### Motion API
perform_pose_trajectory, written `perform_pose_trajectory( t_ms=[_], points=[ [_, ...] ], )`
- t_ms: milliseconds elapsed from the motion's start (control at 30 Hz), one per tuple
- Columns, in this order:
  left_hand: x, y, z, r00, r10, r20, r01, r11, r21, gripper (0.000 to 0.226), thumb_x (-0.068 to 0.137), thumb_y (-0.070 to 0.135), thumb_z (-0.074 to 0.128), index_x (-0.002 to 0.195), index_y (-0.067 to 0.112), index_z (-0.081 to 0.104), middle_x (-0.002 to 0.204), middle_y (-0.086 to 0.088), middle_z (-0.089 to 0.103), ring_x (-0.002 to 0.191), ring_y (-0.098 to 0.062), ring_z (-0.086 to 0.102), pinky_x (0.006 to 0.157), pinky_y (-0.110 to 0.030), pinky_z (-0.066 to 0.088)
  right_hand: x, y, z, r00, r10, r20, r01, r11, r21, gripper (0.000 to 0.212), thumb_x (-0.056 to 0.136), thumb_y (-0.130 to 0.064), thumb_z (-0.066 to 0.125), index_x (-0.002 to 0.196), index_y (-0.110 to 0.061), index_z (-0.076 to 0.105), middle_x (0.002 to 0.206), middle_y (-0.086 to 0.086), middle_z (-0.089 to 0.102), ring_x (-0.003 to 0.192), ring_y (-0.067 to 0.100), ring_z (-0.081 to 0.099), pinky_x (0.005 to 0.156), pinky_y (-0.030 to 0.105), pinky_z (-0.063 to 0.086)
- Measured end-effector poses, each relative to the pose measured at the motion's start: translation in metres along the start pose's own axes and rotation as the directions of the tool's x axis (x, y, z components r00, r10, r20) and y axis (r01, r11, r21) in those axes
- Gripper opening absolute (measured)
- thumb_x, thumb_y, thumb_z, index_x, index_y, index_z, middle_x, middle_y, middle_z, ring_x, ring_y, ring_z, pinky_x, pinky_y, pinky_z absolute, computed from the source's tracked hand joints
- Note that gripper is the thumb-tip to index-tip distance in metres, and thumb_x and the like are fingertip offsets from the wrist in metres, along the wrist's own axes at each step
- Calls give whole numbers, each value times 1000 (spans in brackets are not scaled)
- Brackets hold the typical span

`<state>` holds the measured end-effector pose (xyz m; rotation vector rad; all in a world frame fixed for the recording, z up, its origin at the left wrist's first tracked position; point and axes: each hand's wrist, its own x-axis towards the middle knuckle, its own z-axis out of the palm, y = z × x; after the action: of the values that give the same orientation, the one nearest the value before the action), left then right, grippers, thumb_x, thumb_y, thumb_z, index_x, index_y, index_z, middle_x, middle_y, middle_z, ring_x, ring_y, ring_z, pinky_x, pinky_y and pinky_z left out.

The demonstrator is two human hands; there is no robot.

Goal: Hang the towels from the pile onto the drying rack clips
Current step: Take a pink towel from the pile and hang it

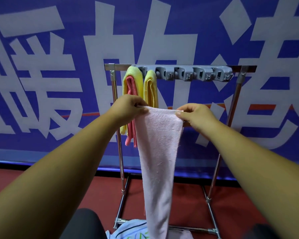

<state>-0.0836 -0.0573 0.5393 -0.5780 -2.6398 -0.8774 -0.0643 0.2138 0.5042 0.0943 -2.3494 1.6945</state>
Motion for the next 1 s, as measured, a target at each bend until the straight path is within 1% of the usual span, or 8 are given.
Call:
perform_pose_trajectory(
  t_ms=[100,233,367,467,567,667,800,1000],
  points=[
    [0,1,2,999,13,-50,-12,1000,21,19,99,36,72,114,26,77,108,8,70,103,-15,64,80,-24,51,1,-1,1,999,-19,-31,18,999,-26,4,94,-16,80,93,-20,80,89,4,81,86,27,80,84,45,67],
    [0,2,1,994,2,-110,1,999,32,20,100,39,70,111,23,77,99,9,69,95,-10,64,75,-23,50,-1,-6,-1,992,-92,-87,88,995,-56,8,94,-16,81,95,-23,79,89,3,79,78,14,72,80,38,67],
    [1,9,-2,988,-31,-149,37,999,33,21,99,42,71,101,21,74,88,9,65,81,-6,61,63,-18,45,0,-15,0,980,-143,-136,144,990,-3,21,94,-10,79,110,-24,80,103,12,76,92,23,75,86,35,66],
    [2,12,-5,983,-70,-167,59,996,-68,19,98,42,72,95,23,70,87,5,66,80,-9,62,61,-19,44,-1,-24,3,973,-150,-178,163,985,59,23,94,-7,78,106,-26,82,105,7,78,99,25,77,81,32,67],
    [0,13,-9,979,-92,-180,57,980,-190,15,100,35,72,101,20,71,95,0,68,88,-15,65,67,-23,51,-5,-35,4,979,-126,-159,153,973,171,24,94,-4,77,105,-24,82,109,10,77,101,25,77,78,33,67],
    [1,10,-12,973,-140,-183,73,941,-330,14,101,32,71,105,20,73,102,-4,70,98,-23,68,80,-37,62,-8,-41,3,980,-132,-152,165,959,232,21,94,-5,77,106,-22,82,111,12,78,101,27,78,77,36,67],
    [1,15,-13,954,-260,-152,145,839,-525,9,100,32,72,99,24,76,108,-7,73,108,-30,71,92,-53,63,-9,-46,6,979,-116,-167,162,943,292,21,94,-5,76,105,-22,81,110,11,77,98,28,79,71,34,65],
    [-3,27,-14,928,-351,-127,222,792,-569,10,99,29,75,94,21,78,105,-5,75,104,-27,71,90,-47,64,-10,-51,9,968,-110,-226,166,954,248,18,93,-8,76,101,-23,80,105,9,78,92,27,77,62,33,64]
  ],
)
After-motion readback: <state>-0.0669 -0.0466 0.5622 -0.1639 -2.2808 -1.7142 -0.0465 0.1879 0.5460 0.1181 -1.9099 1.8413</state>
